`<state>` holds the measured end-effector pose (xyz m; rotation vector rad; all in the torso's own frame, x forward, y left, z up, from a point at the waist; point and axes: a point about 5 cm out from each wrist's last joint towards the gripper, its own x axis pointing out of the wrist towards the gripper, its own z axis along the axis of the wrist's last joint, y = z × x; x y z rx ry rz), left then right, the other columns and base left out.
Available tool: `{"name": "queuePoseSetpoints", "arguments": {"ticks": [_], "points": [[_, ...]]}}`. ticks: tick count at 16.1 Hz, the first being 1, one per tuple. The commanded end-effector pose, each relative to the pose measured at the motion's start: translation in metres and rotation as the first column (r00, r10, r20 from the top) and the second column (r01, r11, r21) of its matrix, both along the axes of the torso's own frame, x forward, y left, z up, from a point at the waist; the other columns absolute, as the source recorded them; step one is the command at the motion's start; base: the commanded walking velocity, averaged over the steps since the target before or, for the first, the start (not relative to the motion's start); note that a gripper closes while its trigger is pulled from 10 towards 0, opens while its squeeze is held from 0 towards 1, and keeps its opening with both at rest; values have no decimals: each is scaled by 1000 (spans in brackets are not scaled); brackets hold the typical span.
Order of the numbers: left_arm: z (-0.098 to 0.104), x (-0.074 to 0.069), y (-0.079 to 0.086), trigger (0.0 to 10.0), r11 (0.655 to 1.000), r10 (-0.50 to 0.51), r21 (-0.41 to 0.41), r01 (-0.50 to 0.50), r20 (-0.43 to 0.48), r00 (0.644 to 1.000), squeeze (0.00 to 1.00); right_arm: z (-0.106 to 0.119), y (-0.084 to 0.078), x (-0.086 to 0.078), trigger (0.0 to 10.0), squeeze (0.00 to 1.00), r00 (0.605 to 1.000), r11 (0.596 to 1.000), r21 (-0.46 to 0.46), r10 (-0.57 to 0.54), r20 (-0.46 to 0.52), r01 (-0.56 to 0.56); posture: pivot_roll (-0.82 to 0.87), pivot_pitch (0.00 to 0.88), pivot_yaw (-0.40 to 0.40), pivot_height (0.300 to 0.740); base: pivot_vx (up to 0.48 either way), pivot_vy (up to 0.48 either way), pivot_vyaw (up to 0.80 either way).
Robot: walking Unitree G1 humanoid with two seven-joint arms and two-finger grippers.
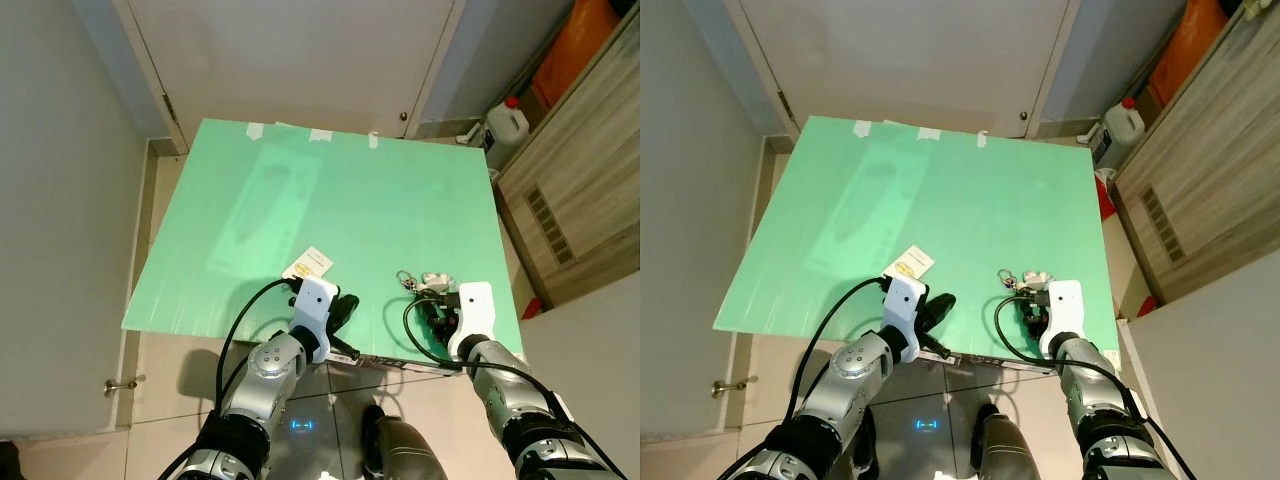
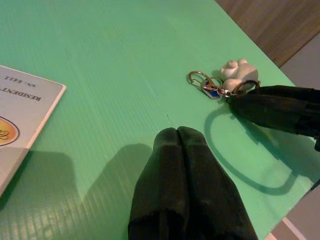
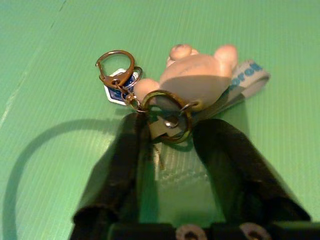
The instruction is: Hang keys on a hook
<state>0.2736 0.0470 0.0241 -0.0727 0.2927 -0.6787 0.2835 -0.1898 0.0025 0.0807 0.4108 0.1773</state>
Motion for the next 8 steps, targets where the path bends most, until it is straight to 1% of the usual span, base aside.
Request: {"name": "queuePoseSetpoints", "arguments": {"ticks": [1, 8], "points": [[-13, -22, -20, 10000, 999, -40, -29, 38, -69, 997, 0, -6, -5, -6, 0, 0, 1000, 1000, 5, -14, -26, 14, -56, 255, -41, 740, 0, 0, 0], [-12, -20, -21, 10000, 999, -46, -26, 44, -68, 997, 0, 1, -6, -3, 0, 0, 1000, 999, 38, -18, 20, 17, -66, 243, -35, 740, 0, 0, 0]]}}
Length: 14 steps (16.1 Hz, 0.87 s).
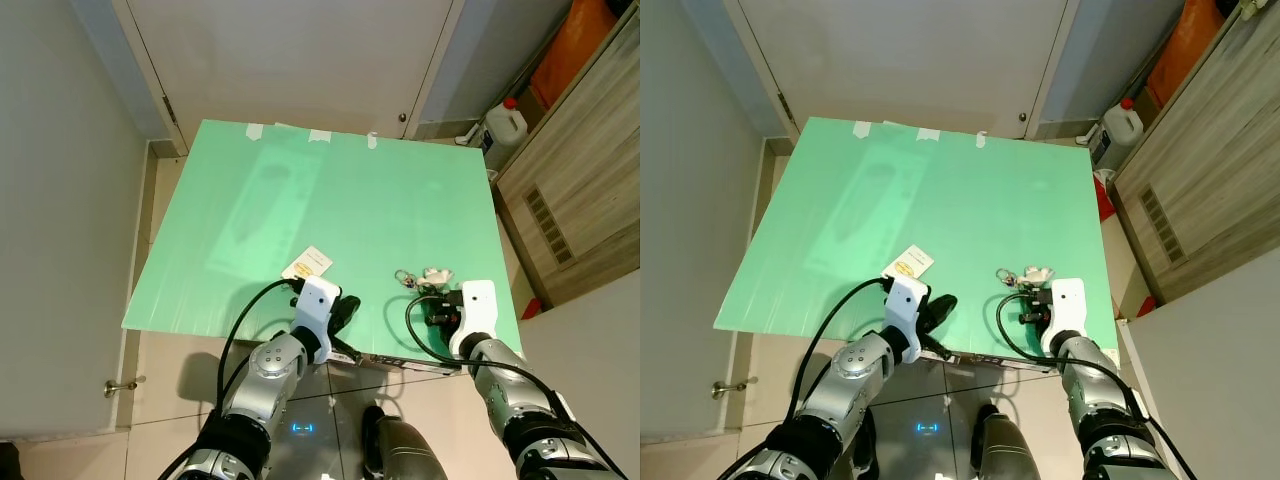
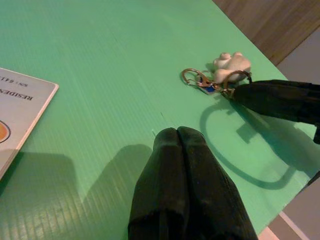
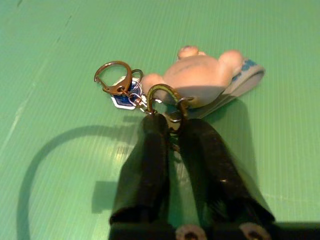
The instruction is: Hang keys on a hook
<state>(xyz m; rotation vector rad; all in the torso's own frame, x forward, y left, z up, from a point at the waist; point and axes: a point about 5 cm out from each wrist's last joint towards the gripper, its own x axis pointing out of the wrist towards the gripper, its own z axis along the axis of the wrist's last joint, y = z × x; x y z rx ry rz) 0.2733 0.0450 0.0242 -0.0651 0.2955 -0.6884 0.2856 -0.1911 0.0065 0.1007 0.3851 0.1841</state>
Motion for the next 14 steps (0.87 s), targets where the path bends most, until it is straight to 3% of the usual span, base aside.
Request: {"name": "queuePoseSetpoints", "arguments": {"ticks": [1, 8, 10, 14], "points": [[-12, -19, -19, 10000, 999, -35, -31, 33, -69, 997, 0, -3, -4, -5, 0, 0, 1000, 1000, 17, -19, -1, 19, -67, 241, -33, 740, 0, 0, 0], [-12, -18, -19, 10000, 999, -41, -25, 39, -69, 997, 0, 3, -7, -3, 0, 0, 999, 998, 55, -33, 32, 32, -75, 228, -35, 740, 0, 0, 0], [-12, -18, -19, 10000, 999, -42, -24, 41, -68, 997, 0, 9, -5, 0, 0, 0, 998, 992, 124, -32, 62, 24, -75, 228, -35, 740, 0, 0, 0], [-11, -16, -19, 10000, 999, -42, -20, 41, -60, 997, 0, 48, 8, 14, 0, 0, 969, 897, 434, -34, 243, -77, -81, 198, -40, 740, 0, 0, 0]]}}
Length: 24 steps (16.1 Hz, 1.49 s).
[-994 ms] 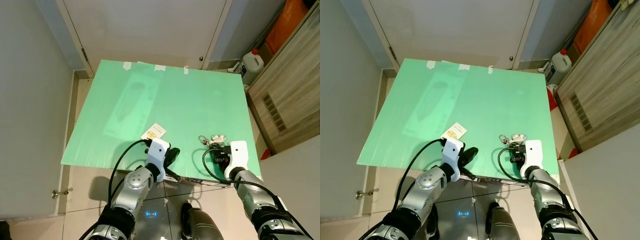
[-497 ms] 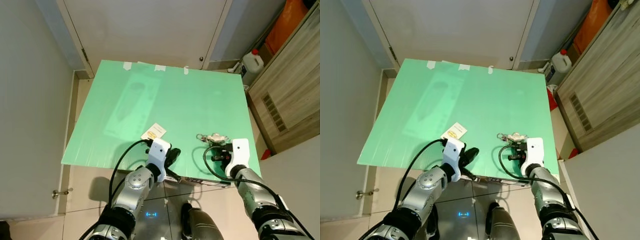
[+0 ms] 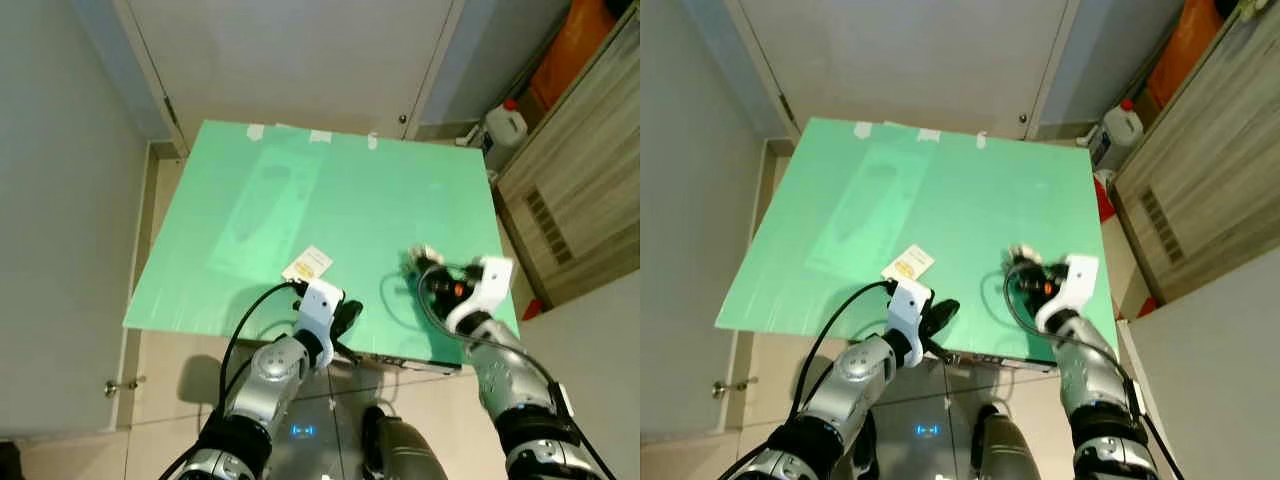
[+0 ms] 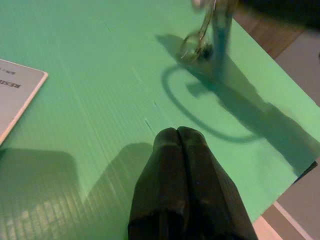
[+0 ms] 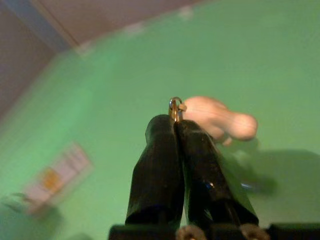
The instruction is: Hang keys on a hook
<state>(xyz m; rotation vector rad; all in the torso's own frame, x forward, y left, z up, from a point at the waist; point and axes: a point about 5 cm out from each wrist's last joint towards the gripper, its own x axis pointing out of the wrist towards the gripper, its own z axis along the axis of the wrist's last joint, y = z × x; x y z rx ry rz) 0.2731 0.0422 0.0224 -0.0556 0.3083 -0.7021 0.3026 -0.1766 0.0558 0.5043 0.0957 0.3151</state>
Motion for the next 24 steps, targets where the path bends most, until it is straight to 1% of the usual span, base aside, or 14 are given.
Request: {"name": "queuePoseSetpoints", "arguments": {"ticks": [1, 4, 6, 7, 8, 9, 10, 12, 14, 16, 18, 20, 21, 24], "points": [[-9, -15, -17, 10000, 999, -27, -29, 26, -49, 998, 0, 8, -5, -1, 0, 0, 999, 998, 62, -7, 35, 5, -82, 194, -39, 740, 0, 0, 0], [-1, -6, -17, 10000, 999, -28, -30, 27, -14, 1000, 0, 41, -2, 7, 0, 0, 988, 982, 185, 11, 152, -39, -84, 167, -33, 740, 0, 0, 0], [6, 0, -16, 10000, 999, -23, -34, 23, 14, 1000, 0, 52, 4, 9, 0, 0, 982, 980, 182, 45, 184, -79, -85, 163, -32, 740, 0, 0, 0], [8, 2, -16, 10000, 999, -21, -37, 22, 24, 999, 0, 53, 9, 8, 0, 0, 981, 989, 99, 88, 173, -106, -81, 156, -31, 740, 0, 0, 0], [12, 6, -16, 10000, 999, -18, -40, 19, 39, 999, 0, 44, 18, 6, 0, 0, 970, 939, -284, 226, 87, -194, -81, 156, -31, 740, 0, 0, 0], [14, 7, -16, 10000, 999, -17, -42, 19, 45, 999, 0, 42, 17, 7, 0, 0, 969, 889, -409, 242, 39, -206, -87, 151, -30, 740, 0, 0, 0], [15, 8, -16, 10000, 999, -17, -44, 19, 49, 999, 0, 46, 16, 10, 0, 0, 970, 861, -467, 240, 23, -202, -87, 151, -30, 740, 0, 0, 0], [14, 7, -17, 10000, 999, -22, -42, 24, 51, 998, 0, 66, 13, 14, 0, 0, 952, 613, -773, 303, 39, -164, -87, 151, -30, 740, 0, 0, 0], [14, 6, -18, 10000, 999, -23, -43, 26, 51, 998, 0, 81, 18, 17, 0, 0, 955, 719, -687, 266, 135, -103, -94, 150, -34, 740, 0, 0, 0], [16, 8, -19, 10000, 999, -25, -43, 27, 67, 997, 0, 95, 27, 13, 0, 0, 940, 874, -474, 246, 239, -108, -94, 145, -34, 740, 0, 0, 0], [22, 12, -18, 10000, 998, -12, -54, 17, 91, 996, 0, 102, 27, 9, 0, 0, 941, 968, -220, 182, 286, -120, -93, 140, -36, 740, 0, 0, 0], [25, 14, -17, 10000, 998, -3, -59, 9, 103, 995, 0, 107, 24, 6, 0, 0, 940, 990, -77, 137, 314, -118, -92, 135, -32, 740, 0, 0, 0], [28, 17, -16, 10000, 998, 8, -67, 0, 122, 993, 0, 120, 23, 3, 0, 0, 926, 990, 63, 91, 367, -123, -92, 133, -30, 740, 0, 0, 0], [35, 21, -16, 10000, 996, 23, -94, -9, 150, 988, 0, 139, 25, 0, 0, 0, 896, 970, 173, 79, 437, -170, -96, 130, -13, 740, 0, 0, 0]]}}
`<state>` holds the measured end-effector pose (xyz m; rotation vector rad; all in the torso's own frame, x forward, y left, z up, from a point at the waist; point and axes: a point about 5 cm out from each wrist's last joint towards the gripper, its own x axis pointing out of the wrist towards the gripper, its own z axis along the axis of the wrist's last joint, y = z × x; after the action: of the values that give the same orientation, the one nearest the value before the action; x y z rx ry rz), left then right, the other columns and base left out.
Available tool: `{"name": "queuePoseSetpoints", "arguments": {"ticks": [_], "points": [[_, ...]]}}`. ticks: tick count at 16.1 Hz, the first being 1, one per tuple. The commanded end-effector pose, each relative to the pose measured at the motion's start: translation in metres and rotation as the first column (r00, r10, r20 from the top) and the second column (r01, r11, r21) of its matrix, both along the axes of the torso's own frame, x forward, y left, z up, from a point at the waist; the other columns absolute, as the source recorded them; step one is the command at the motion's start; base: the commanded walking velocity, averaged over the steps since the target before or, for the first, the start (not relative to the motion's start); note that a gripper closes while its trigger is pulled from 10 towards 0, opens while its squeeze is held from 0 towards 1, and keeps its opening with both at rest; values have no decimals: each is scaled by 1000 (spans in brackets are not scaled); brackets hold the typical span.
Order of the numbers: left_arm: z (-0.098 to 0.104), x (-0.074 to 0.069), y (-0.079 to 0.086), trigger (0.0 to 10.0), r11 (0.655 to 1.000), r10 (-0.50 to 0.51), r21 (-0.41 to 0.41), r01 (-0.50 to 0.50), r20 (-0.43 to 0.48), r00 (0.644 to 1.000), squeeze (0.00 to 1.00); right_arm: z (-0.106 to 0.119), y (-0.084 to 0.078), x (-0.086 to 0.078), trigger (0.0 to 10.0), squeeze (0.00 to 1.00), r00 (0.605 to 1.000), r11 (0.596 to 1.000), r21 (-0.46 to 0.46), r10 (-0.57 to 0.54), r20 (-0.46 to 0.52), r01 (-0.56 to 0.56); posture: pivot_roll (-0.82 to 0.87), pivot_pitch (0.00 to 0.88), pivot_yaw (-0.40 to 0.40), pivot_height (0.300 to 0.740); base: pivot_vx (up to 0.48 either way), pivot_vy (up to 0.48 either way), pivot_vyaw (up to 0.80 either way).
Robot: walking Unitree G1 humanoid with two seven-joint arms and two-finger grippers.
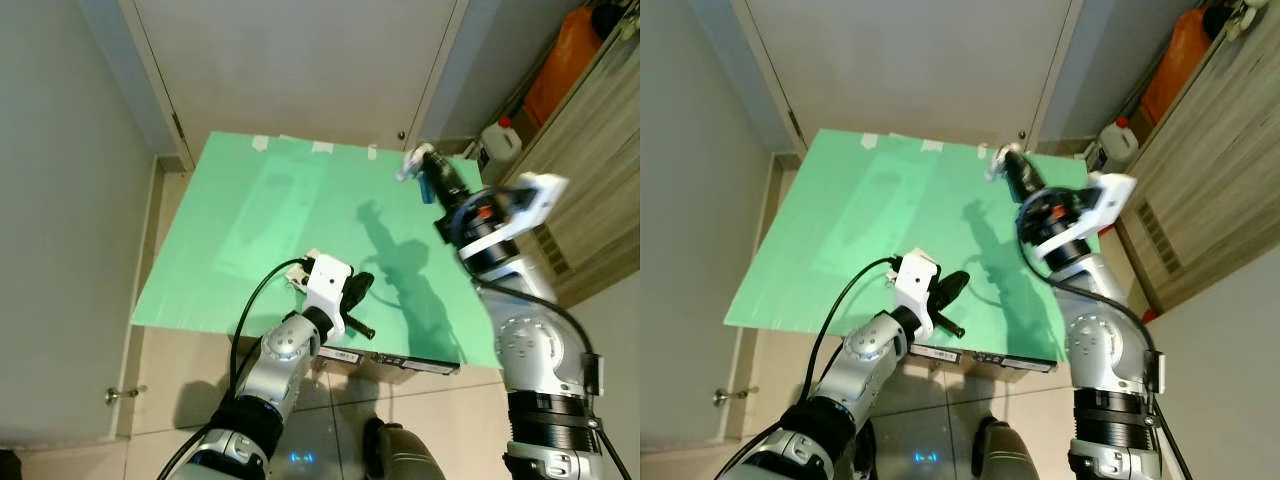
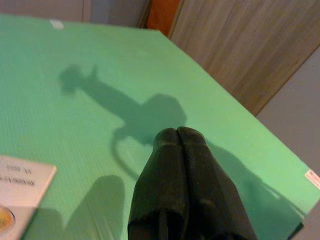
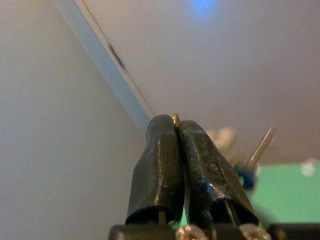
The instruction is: Hang keys on a hook
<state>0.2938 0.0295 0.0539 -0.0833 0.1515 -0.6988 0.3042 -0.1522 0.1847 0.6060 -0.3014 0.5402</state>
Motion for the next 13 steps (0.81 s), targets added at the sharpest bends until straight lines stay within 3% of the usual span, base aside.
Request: {"name": "queuePoseSetpoints", "arguments": {"ticks": [1, 4, 7, 8, 9, 10, 11, 12, 13], "points": [[5, 1, -3, 10000, 1000, 8, -25, -8, 22, 1000, 0, 14, 1, -3, 0, 0, 999, 999, 47, 22, 45, -24, -95, 123, -19, 740, 0, 0, 0], [28, 15, 1, 10000, 989, 69, -136, -60, 61, 996, 0, 28, 6, -7, 0, 0, 991, 991, 82, 100, 90, -107, -95, 124, -20, 740, 0, 0, 0], [72, 27, 4, 10000, 956, 69, -294, -21, 152, 986, 0, 38, 4, -9, 0, 0, 985, 990, 71, 115, 125, -125, -96, 127, -21, 740, 0, 0, 0], [118, 27, 5, 10000, 862, 0, -496, 108, 212, 977, 0, 42, -1, -10, 0, 0, 985, 991, 58, 109, 133, -118, -96, 129, -21, 740, 0, 0, 0], [149, 18, 7, 10000, 765, -95, -592, 254, 287, 953, 0, 44, -6, -10, 0, 0, 985, 992, 55, 106, 139, -115, -96, 129, -21, 740, 0, 0, 0], [162, 11, 9, 10000, 718, -148, -613, 331, 330, 932, 0, 46, -8, -10, 0, 0, 984, 992, 56, 106, 144, -115, -93, 131, -20, 740, 0, 0, 0], [181, -1, 12, 10000, 645, -215, -624, 442, 406, 888, 0, 49, -11, -11, 471, 0, 980, 990, 55, 117, 160, -127, -93, 132, -21, 740, 0, 0, 0], [192, -8, 16, 10000, 604, -241, -625, 495, 449, 861, 0, 53, -12, -13, 1647, 0, 974, 987, 53, 143, 178, -154, -90, 133, -21, 740, 0, 0, 0], [199, -11, 18, 10000, 598, -244, -613, 516, 474, 846, 0, 56, -11, -17, 10000, 0, 964, 980, 44, 180, 198, -192, -90, 133, -21, 740, 0, 0, 0]]}}
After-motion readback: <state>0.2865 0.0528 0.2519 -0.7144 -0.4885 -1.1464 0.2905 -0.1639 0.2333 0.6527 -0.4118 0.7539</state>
